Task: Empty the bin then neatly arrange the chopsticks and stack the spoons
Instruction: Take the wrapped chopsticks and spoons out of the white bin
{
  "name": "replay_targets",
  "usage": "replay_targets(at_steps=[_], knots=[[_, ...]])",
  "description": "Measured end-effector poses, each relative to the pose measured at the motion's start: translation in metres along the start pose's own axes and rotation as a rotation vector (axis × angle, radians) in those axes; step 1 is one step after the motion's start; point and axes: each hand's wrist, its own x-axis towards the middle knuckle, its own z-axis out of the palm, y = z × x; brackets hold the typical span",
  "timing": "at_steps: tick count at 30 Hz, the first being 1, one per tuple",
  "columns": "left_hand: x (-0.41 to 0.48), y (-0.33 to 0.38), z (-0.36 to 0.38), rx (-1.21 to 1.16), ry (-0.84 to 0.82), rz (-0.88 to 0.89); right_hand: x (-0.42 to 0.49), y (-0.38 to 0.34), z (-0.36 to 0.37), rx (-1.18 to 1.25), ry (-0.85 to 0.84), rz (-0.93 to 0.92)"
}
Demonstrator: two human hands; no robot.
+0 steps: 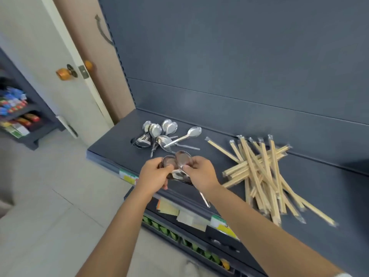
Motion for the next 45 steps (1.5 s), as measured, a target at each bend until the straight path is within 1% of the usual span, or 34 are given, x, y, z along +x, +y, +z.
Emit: replay_targets(at_steps=[3,7,9,11,15,17,18,20,23,26,28,30,33,37,40,42,45], knots=[[0.040,-0.019,-0.022,0.144,0.053,0.014,0.037,-0.006,0.030,-0.143,-0.092,-0.040],[0.090,-0.038,-0.046,0.235,0.023,-0.043,0.074,-0.007,0.066,-0.240,-0.134,-0.047],[0.112,-0.045,-0.056,0.290,0.004,-0.026,0.087,-0.009,0.078,-0.279,-0.111,-0.060],[0.131,-0.049,-0.064,0.293,-0.007,-0.024,0.097,-0.011,0.084,-0.355,-0.061,-0.074],[0.157,-0.048,-0.072,0.195,-0.119,-0.031,0.111,-0.015,0.091,-0.502,0.050,-0.091],[0.167,-0.045,-0.075,0.124,-0.170,-0.024,0.114,-0.017,0.096,-0.482,0.084,-0.086],[0.171,-0.044,-0.078,0.129,-0.195,-0.003,0.115,-0.018,0.098,-0.461,0.108,-0.078],[0.180,-0.046,-0.084,0.208,-0.248,0.086,0.114,-0.019,0.104,-0.449,0.178,-0.066],[0.191,-0.048,-0.096,0.389,-0.319,0.310,0.109,-0.018,0.112,-0.515,0.290,-0.050],[0.199,-0.052,-0.106,0.571,-0.394,0.512,0.098,-0.023,0.121,-0.581,0.354,-0.029],[0.198,-0.052,-0.112,0.666,-0.437,0.600,0.088,-0.029,0.125,-0.620,0.385,-0.008],[0.196,-0.052,-0.116,0.713,-0.459,0.676,0.076,-0.034,0.127,-0.661,0.412,0.015],[0.189,-0.040,-0.113,0.703,-0.490,0.796,0.054,-0.036,0.125,-0.724,0.447,0.108],[0.162,-0.003,-0.082,0.689,-0.537,0.983,0.011,-0.037,0.098,-0.756,0.524,0.209],[0.123,0.030,-0.042,0.718,-0.511,1.181,-0.032,-0.037,0.057,-0.762,0.609,0.266],[0.090,0.051,-0.011,0.788,-0.491,1.295,-0.065,-0.033,0.026,-0.785,0.694,0.290],[0.034,0.078,0.042,0.851,-0.461,1.397,-0.119,-0.022,-0.025,-0.851,0.777,0.334]])
